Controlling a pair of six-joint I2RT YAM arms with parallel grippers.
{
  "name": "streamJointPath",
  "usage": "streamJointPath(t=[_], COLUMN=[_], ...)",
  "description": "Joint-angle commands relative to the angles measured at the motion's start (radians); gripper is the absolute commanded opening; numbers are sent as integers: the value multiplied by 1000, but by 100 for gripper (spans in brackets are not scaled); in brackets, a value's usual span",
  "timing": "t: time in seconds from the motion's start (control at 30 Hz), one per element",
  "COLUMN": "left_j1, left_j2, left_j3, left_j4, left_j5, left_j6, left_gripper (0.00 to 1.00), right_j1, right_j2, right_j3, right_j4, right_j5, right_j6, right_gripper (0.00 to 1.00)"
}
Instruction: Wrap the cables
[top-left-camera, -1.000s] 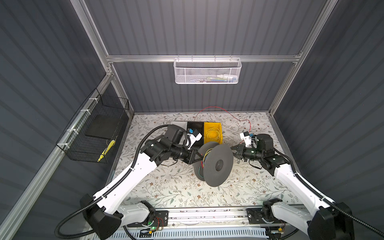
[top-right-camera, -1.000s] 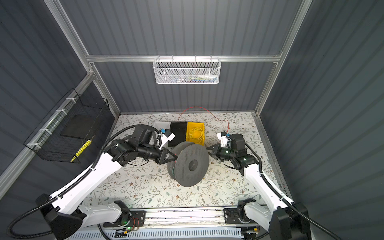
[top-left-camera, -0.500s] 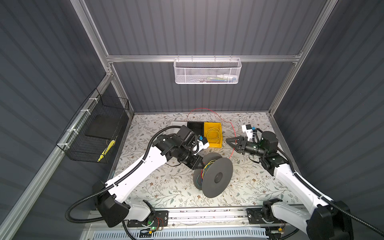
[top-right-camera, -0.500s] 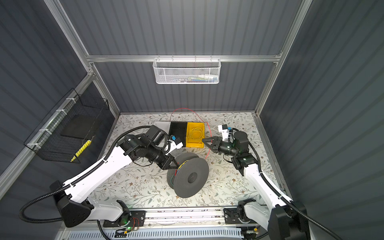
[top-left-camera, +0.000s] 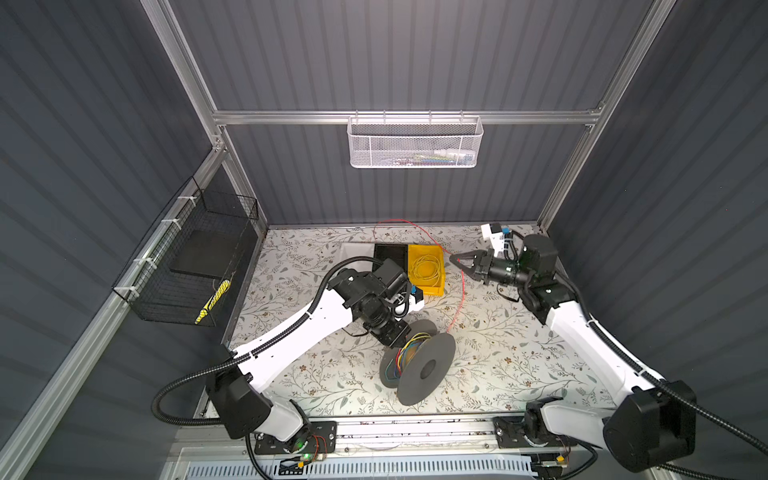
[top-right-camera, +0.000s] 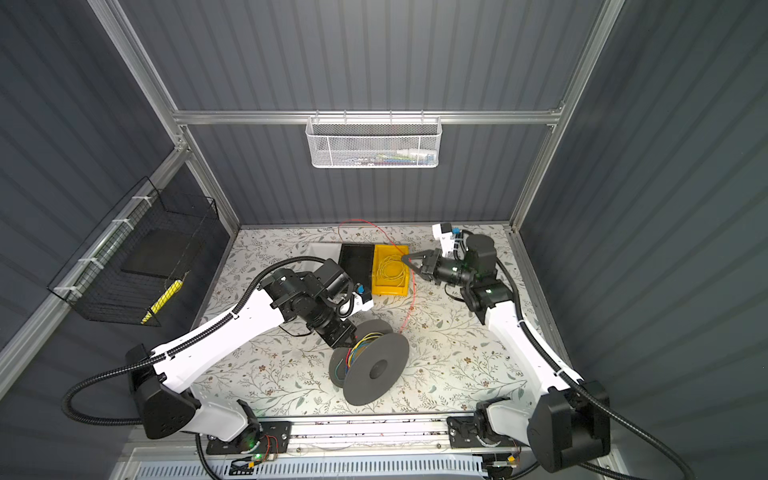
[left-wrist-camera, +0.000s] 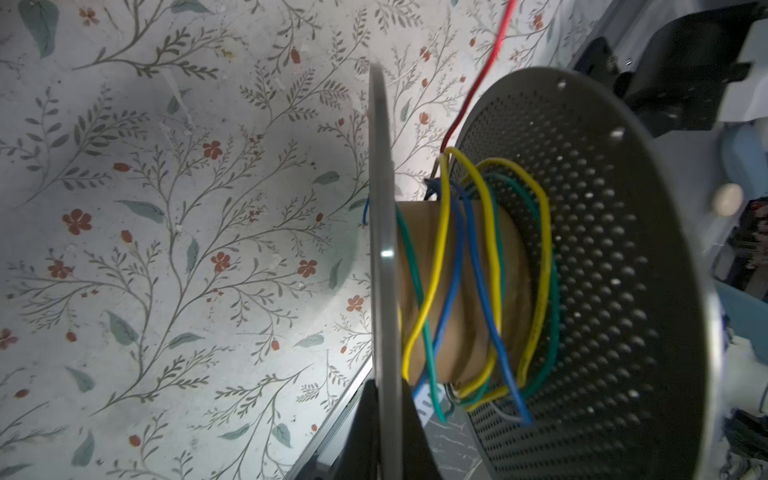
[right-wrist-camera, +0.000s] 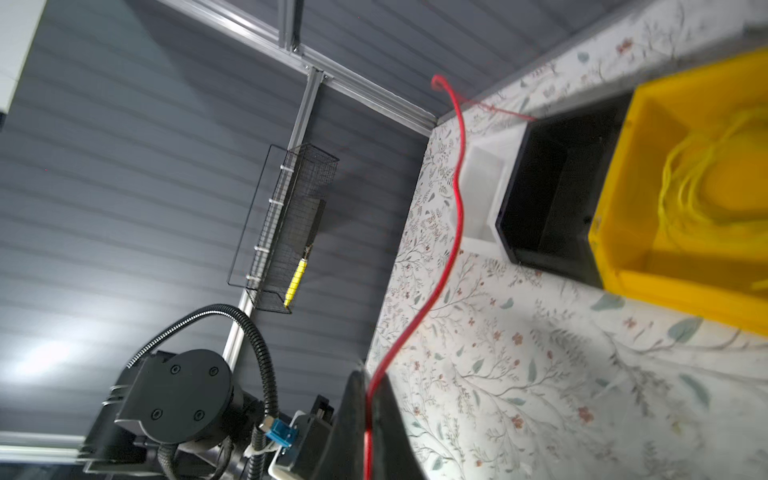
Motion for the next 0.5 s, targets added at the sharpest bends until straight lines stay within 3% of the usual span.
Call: streamJointPath(t=[0.0, 0.03, 0.17, 0.33, 0.47], left_j1=[-26, -27, -39, -50, -57], left_j2=[13, 5, 11, 78, 93], left_j3=[103, 109, 180, 227, 208], left_j4=[-54, -12, 53, 6, 10], left_j5=[-231, -288, -329, -384, -497], left_j6=[-21, -56, -168, -298, -404], left_gripper=[0, 0, 0, 0, 0], right_j1=[30, 43, 79, 108, 137], right_j2=[24, 28, 36, 21, 19], right_j3=[118, 131, 135, 162, 251], right_j4=[-150, -149, -37, 129, 137], right_j5=[-4, -3, -18, -14, 25], right_j6=[-107, -98, 5, 164, 227], right_gripper=[0, 0, 0, 0, 0])
